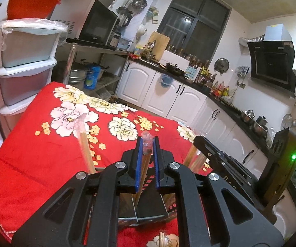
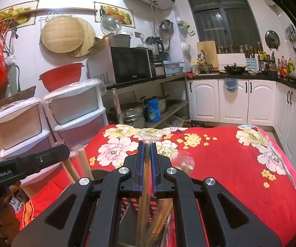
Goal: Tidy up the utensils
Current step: 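Lower the right tool's chopstick into the caddy while the left tool lowers its chopsticks in, then open both tools to release the chopsticks in the caddy and pull back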
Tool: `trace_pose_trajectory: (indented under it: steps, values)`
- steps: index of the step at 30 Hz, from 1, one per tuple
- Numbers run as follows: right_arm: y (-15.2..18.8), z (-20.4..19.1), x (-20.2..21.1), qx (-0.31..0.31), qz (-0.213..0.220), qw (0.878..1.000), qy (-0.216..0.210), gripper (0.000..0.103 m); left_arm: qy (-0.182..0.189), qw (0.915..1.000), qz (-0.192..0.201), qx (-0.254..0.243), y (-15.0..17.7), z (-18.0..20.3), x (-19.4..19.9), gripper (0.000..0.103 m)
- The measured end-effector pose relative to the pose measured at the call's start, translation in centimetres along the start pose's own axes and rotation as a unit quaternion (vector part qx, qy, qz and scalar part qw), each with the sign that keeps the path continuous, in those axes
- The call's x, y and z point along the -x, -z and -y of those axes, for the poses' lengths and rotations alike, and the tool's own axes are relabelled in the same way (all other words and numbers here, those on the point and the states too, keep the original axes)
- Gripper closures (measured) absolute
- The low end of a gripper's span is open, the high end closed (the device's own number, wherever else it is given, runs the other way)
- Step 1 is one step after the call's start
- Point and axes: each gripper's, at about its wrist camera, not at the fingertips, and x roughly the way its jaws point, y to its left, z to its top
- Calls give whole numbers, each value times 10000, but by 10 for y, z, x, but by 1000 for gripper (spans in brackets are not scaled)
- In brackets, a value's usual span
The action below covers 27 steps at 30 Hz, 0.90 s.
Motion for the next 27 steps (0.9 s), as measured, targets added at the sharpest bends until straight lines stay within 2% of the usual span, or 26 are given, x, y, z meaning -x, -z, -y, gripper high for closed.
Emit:
trace_pose_trajectory:
  steps: [6, 11, 27]
  values:
    - [4, 9, 8, -126, -118, 9998, 59, 95, -34, 10000, -61, 26, 5, -3, 4, 91]
    - [6, 12, 16, -174, -136, 9997, 71, 89, -40, 9999, -88, 38, 9, -4, 9, 90]
    - [14, 13, 43, -149, -181, 9997, 88, 75, -137, 9998, -93, 102, 27, -14, 27, 65]
